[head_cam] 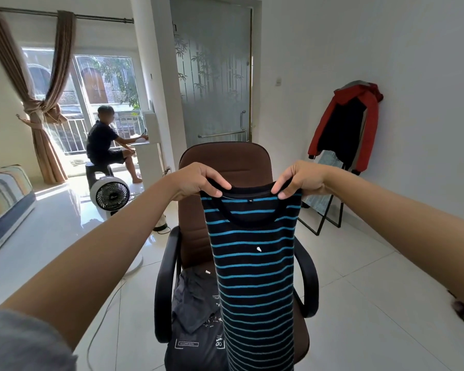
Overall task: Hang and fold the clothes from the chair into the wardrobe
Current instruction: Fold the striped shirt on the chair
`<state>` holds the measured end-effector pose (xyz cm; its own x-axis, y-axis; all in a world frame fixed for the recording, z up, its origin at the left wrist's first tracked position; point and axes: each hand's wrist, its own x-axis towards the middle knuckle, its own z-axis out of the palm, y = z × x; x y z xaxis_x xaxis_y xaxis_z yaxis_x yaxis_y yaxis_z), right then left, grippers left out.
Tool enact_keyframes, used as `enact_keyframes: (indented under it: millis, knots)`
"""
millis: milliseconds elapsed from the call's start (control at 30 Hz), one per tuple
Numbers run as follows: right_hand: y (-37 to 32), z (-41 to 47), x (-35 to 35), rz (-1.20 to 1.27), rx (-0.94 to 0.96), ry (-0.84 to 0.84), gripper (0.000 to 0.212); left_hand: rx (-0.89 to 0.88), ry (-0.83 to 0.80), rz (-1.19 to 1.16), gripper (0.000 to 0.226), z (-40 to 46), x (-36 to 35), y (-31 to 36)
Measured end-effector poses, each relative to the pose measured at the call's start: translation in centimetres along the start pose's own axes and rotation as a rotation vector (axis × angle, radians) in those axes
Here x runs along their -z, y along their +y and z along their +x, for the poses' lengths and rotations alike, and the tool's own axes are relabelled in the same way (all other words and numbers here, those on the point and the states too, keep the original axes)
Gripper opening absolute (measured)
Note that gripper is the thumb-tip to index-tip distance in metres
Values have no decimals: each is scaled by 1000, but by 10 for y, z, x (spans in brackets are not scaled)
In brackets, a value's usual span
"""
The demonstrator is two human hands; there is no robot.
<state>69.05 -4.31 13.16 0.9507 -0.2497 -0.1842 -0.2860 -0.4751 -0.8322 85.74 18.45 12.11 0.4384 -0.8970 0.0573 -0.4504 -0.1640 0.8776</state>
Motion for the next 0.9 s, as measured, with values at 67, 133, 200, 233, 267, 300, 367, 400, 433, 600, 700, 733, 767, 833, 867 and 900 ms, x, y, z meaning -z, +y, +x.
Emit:
enact_keyframes:
  millis: [67,133,200,233,267,300,367,400,433,600,700,733,767,833,867,900]
  knots:
    - [-5,3,1,-48,14,2,23,-4,-6,-18,31,1,0,0]
    - [-10,6,2,-67,35,1,23,-16,-10,-20,33,4,2,2]
    - [-17,9,4,-92,48,-16,23,-22,-19,17,30,7,7,4]
    - [-20,11,5,-108,48,-27,22,-22,-25,43,28,8,10,4]
    - [-22,13,7,-120,47,-34,22,-19,-27,64,26,9,13,5]
    - [-24,14,8,-126,46,-34,22,-15,-24,77,24,10,16,5]
    - [-27,19,12,-128,51,-8,22,-21,3,85,22,13,22,3]
    - [-28,22,12,-129,58,12,22,-34,23,85,21,14,25,2]
    - [-29,25,13,-131,69,33,21,-49,43,86,21,17,27,1]
    - [-30,46,15,-156,110,111,20,-82,127,114,19,38,37,-11]
    - [-29,67,18,-140,109,115,20,-74,165,94,24,59,42,-21]
    - [-28,76,20,-134,109,118,20,-69,169,91,25,66,45,-25]
    - [-27,85,22,-131,110,120,20,-64,169,90,26,75,48,-28]
    - [-25,106,29,-125,111,119,20,-55,165,91,26,93,55,-34]
    - [-24,118,33,-121,116,114,21,-53,165,92,26,102,60,-37]
    - [-23,130,39,-116,125,109,21,-50,162,89,26,112,65,-40]
